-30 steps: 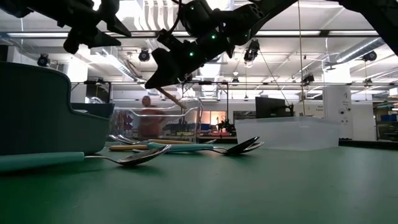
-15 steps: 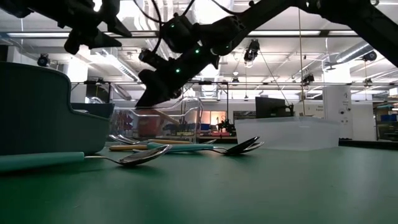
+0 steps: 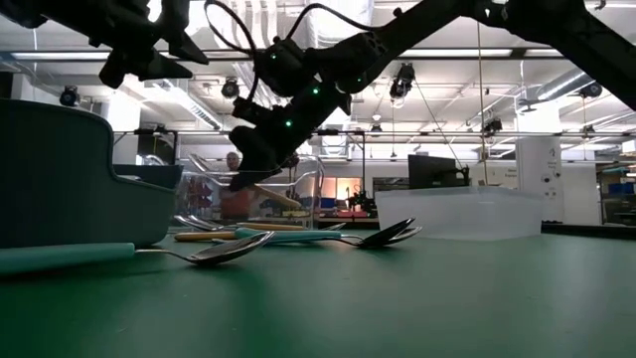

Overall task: Sort silverware by color (type)
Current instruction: Put the orange spoon into the transparent bin

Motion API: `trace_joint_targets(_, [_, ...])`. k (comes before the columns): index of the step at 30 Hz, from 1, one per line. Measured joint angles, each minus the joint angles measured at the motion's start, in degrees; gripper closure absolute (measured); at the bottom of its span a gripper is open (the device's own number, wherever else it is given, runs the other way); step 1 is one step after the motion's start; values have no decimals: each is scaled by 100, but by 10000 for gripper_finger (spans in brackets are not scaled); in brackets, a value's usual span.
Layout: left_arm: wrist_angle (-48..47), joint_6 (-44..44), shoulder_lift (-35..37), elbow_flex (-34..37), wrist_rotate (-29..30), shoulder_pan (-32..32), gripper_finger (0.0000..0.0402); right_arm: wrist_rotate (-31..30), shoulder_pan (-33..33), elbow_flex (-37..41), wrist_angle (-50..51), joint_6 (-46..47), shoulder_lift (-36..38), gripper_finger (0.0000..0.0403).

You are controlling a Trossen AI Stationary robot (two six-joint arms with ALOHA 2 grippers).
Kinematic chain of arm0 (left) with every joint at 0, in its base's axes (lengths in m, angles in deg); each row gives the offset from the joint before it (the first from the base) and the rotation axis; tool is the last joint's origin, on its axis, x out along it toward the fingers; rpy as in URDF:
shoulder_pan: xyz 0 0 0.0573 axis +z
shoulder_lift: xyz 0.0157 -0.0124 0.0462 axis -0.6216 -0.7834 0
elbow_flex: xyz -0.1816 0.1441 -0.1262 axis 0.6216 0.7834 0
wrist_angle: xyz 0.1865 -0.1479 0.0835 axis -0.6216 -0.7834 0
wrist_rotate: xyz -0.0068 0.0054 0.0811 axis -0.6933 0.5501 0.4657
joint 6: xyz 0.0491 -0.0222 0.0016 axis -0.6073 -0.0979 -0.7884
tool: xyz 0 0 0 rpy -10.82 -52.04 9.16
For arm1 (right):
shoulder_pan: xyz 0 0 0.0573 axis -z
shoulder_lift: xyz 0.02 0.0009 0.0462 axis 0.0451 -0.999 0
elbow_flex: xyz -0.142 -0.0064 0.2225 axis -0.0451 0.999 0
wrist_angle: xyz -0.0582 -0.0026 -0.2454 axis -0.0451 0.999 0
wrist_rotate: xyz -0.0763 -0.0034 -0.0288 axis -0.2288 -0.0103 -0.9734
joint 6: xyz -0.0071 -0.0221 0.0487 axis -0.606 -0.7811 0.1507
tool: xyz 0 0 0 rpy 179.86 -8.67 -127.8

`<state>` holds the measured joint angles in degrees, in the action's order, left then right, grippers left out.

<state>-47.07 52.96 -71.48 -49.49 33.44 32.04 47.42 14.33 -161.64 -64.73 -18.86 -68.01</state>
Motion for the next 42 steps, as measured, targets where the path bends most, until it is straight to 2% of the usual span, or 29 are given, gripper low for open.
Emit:
trace_joint_targets(24, [-37,24,-11,0,-12,-2,211,149,35,-11,-118,171,-192,365])
trace_joint_targets(31, [-85,24,-13,0,-477,-4,211,134,41,-2,-103,151,-156,359])
trace_joint_targets(37, [-705,25,-44,0,-517,-1,211,117,55,10,-64,94,-87,362])
trace_joint_targets(42, [-1511,192,-72,0,-1020,3,211,107,57,13,-79,57,-57,362])
